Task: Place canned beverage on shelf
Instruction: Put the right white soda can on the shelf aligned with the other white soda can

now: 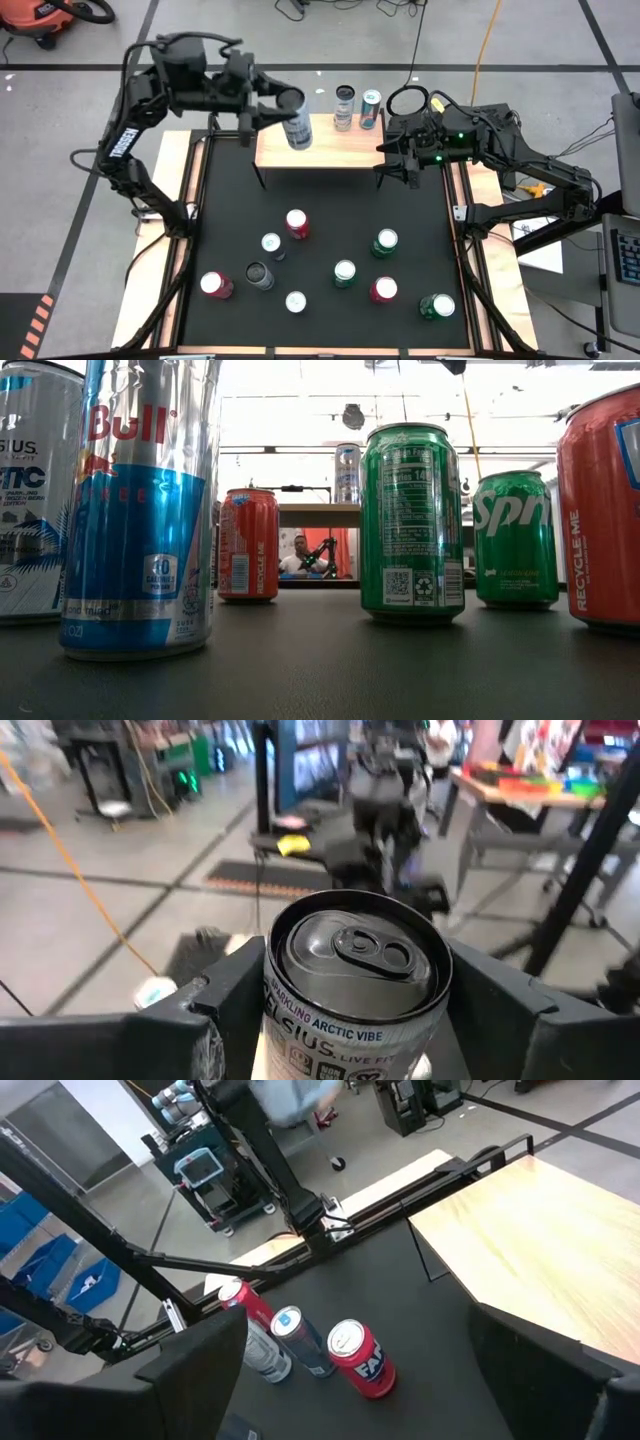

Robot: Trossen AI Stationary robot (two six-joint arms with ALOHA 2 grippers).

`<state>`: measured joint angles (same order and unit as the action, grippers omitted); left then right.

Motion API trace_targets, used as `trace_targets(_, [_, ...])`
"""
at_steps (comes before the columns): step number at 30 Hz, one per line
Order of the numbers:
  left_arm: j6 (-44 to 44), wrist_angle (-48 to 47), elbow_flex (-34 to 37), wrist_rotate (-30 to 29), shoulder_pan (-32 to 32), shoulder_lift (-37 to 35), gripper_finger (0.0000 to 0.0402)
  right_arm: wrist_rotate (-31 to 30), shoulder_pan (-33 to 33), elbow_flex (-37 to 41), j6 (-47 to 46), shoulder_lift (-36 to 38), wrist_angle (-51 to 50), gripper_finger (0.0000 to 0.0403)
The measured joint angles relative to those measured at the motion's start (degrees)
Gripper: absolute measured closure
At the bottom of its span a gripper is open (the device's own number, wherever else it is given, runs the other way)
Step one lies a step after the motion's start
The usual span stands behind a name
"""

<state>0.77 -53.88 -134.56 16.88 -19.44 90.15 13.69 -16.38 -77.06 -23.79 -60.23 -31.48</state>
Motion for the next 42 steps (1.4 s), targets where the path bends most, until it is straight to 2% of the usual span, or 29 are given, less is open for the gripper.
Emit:
trace_targets(4, [-0.43, -3.42, 0.00, -0.58, 2.14, -0.50, 0.0155, -0.02, 0.00, 0.00, 0.08, 0.00, 0.01, 0.0046])
trace_targets(10, [-1.00, -8.57, 0.00, -6.09, 5.13, -3.21, 0.0155, 0.02, 0.00, 0.00, 0.17, 0.00, 0.00, 0.0046])
trace_targets(19, [-4.47, -11.56, -0.06, -20.47, 8.32, -13.09, 0.0155, 0.04, 0.00, 0.00, 0.48, 0.00, 0.00, 0.0046])
trace_targets(23, [-4.94, -11.61, -0.13, -25.53, 9.95, -14.73, 0.0155, 0.04, 0.00, 0.00, 0.87, 0.00, 0.02, 0.0046])
trace_targets(26, [-7.06, -15.78, 1.04, -29.49, 11.13, -14.73, 0.0155, 0.05, 0.00, 0.00, 0.88, 0.00, 0.01, 0.0046])
trace_targets(28, [-8.01, -16.19, 4.86, -31.30, 11.86, -15.09, 0.0155, 0.04, 0.00, 0.00, 0.88, 0.00, 0.02, 0.0046])
trace_targets(30, [-8.21, -11.89, 10.14, -31.84, 12.69, -15.63, 0.0155, 0.02, 0.00, 0.00, 0.87, 0.00, 0.02, 0.0046])
trace_targets(35, [-8.55, 4.99, 27.04, -31.36, 13.64, -19.83, 0.0155, 0.00, 0.00, 0.00, 0.88, 0.00, 0.02, 0.0046])
trace_targets(39, [-9.35, 23.59, 42.64, -31.96, 13.40, -24.46, 0.0155, -0.02, 0.00, 0.00, 0.90, 0.00, 0.02, 0.0046])
trace_targets(42, [-10.68, 33.93, 52.85, -30.78, 12.30, -26.76, 0.0155, -0.02, 0.00, 0.00, 0.88, -0.13, 0.04, 0.0046])
